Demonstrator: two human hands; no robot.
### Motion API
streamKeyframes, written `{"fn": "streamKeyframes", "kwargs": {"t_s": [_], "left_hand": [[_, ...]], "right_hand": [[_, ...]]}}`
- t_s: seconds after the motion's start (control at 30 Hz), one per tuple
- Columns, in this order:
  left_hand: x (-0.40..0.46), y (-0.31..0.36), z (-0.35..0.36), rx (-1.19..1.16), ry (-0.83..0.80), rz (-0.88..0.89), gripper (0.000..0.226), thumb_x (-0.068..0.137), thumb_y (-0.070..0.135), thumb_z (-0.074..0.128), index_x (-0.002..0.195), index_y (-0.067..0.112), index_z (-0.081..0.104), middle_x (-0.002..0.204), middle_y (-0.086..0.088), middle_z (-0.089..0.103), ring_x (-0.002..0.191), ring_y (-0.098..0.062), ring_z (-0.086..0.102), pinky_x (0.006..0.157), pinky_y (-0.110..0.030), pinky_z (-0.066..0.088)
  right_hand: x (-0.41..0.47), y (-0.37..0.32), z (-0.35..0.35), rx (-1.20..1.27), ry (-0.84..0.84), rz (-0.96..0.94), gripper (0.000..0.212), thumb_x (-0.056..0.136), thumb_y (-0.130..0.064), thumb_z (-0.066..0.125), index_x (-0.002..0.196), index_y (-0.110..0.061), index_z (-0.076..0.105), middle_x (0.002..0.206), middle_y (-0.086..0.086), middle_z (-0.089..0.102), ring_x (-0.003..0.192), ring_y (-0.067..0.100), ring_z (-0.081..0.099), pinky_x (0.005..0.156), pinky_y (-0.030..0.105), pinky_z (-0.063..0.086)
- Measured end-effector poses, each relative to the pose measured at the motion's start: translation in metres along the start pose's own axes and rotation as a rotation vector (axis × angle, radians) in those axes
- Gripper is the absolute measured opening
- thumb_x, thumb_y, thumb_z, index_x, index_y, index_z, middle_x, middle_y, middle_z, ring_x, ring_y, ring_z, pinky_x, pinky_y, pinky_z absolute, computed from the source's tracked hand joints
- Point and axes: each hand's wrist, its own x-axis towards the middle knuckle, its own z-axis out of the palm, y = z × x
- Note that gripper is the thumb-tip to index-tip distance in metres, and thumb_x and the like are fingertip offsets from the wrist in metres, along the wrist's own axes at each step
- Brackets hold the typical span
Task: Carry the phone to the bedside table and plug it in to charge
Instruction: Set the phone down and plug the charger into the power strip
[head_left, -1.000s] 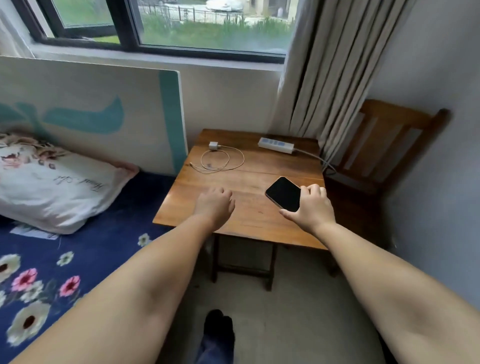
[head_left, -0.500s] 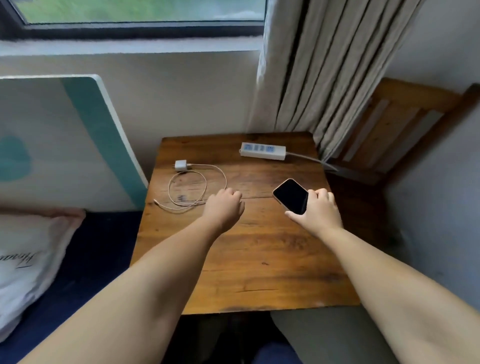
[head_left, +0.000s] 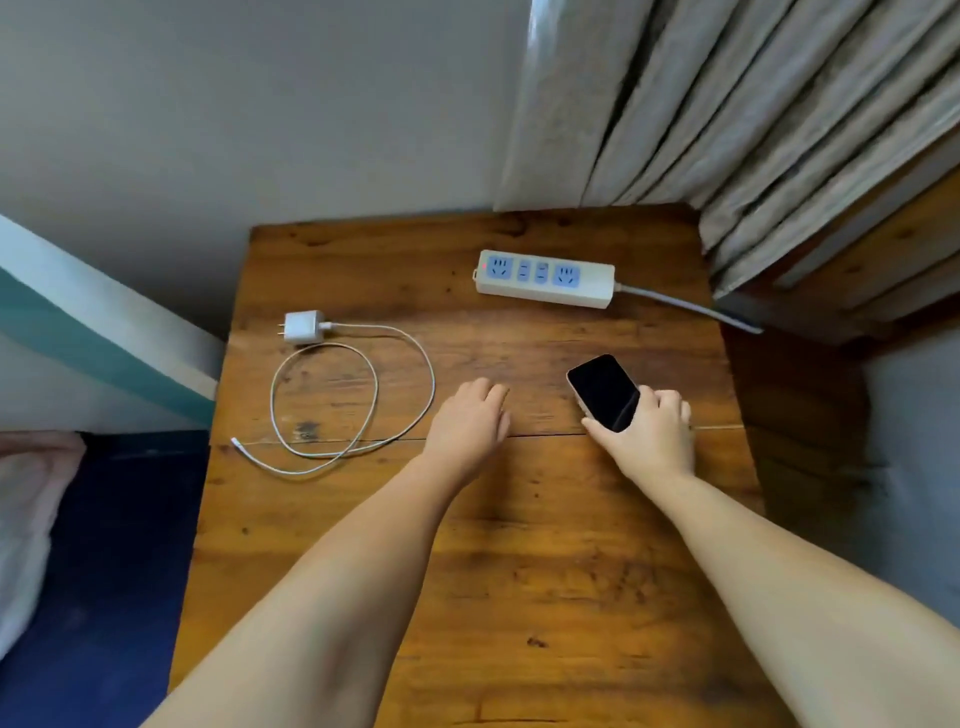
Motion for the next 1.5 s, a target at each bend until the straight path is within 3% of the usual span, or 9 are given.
{"fn": "streamKeyframes", "kwargs": {"t_s": [0.2,0.37,0.67,0.8,0.87,1.0,1.23,1.37,1.5], "left_hand": [[0.012,-0.019,0.041,0.114,-0.013,0.010,0.049,0.093,0.033,0.042,0.137,0.013,0.039,0.149,-0.014,0.035,0.138,-0.030,0.029,0.114,-0.044,0.023],[0.008,-0.025,0.066,0.119,0.048,0.022,0.055,0.095,0.037,0.032,0.146,0.014,0.027,0.155,-0.012,0.026,0.145,-0.027,0.017,0.117,-0.042,0.005],[0.007,-0.020,0.065,0.055,0.043,0.036,0.055,0.096,0.036,0.031,0.147,0.017,0.023,0.158,-0.009,0.019,0.146,-0.024,0.013,0.118,-0.041,0.003],[-0.009,-0.038,0.039,-0.047,0.142,0.008,0.050,0.092,0.027,0.042,0.140,0.013,0.037,0.143,-0.011,0.045,0.133,-0.026,0.040,0.115,-0.043,0.021],[-0.023,-0.060,0.024,-0.107,0.230,-0.082,0.048,0.090,0.021,0.048,0.136,0.010,0.044,0.130,-0.012,0.057,0.121,-0.029,0.051,0.109,-0.043,0.030],[-0.053,-0.116,0.005,-0.193,0.331,-0.331,0.045,0.091,0.021,0.047,0.136,0.012,0.044,0.126,-0.009,0.057,0.119,-0.027,0.049,0.103,-0.041,0.032],[-0.101,-0.186,0.005,-0.399,0.619,-1.175,0.028,0.090,0.029,0.052,0.111,0.009,0.049,0.119,-0.013,0.055,0.116,-0.032,0.047,0.094,-0.047,0.036],[-0.106,-0.199,0.017,-0.320,0.435,-1.290,0.036,0.090,0.044,0.049,0.105,0.012,0.051,0.119,-0.013,0.050,0.114,-0.032,0.043,0.093,-0.046,0.033],[-0.098,-0.202,0.016,-0.314,0.458,-1.266,0.022,0.095,0.030,0.045,0.099,0.012,0.056,0.114,-0.011,0.053,0.111,-0.029,0.045,0.091,-0.045,0.033]], "right_hand": [[0.006,0.009,0.031,-0.062,0.051,-0.066,0.081,0.068,-0.063,0.066,0.128,-0.012,0.046,0.125,0.011,0.050,0.116,0.030,0.044,0.097,0.047,0.040],[0.003,0.015,0.041,-0.112,0.116,-0.111,0.086,0.068,-0.063,0.068,0.130,-0.009,0.043,0.128,0.014,0.051,0.117,0.032,0.046,0.098,0.047,0.039],[0.001,0.010,0.043,-0.149,0.113,-0.074,0.092,0.074,-0.067,0.058,0.142,-0.013,0.028,0.142,0.013,0.039,0.128,0.032,0.036,0.103,0.051,0.033],[0.014,-0.056,0.043,-0.092,0.171,-0.248,0.082,0.081,-0.057,0.057,0.144,-0.014,0.026,0.146,0.014,0.035,0.135,0.031,0.031,0.111,0.051,0.024],[0.018,-0.105,0.049,-0.063,0.191,-0.368,0.079,0.083,-0.054,0.056,0.144,-0.013,0.026,0.146,0.015,0.035,0.136,0.030,0.031,0.112,0.050,0.023],[0.020,-0.193,0.074,-0.032,0.135,-0.602,0.070,0.087,-0.045,0.056,0.143,-0.011,0.031,0.145,0.016,0.039,0.135,0.031,0.033,0.113,0.050,0.021],[0.023,-0.302,0.130,-0.075,-0.088,-0.816,0.066,0.088,-0.040,0.055,0.144,-0.014,0.030,0.142,0.011,0.042,0.129,0.029,0.039,0.107,0.047,0.028],[0.024,-0.336,0.147,-0.163,-0.183,-0.788,0.066,0.087,-0.041,0.057,0.143,-0.017,0.030,0.139,0.015,0.042,0.126,0.034,0.038,0.098,0.049,0.036],[0.026,-0.341,0.144,-0.177,-0.184,-0.726,0.052,0.088,-0.034,0.057,0.135,-0.018,0.040,0.132,0.017,0.045,0.121,0.036,0.040,0.092,0.047,0.039]]}}
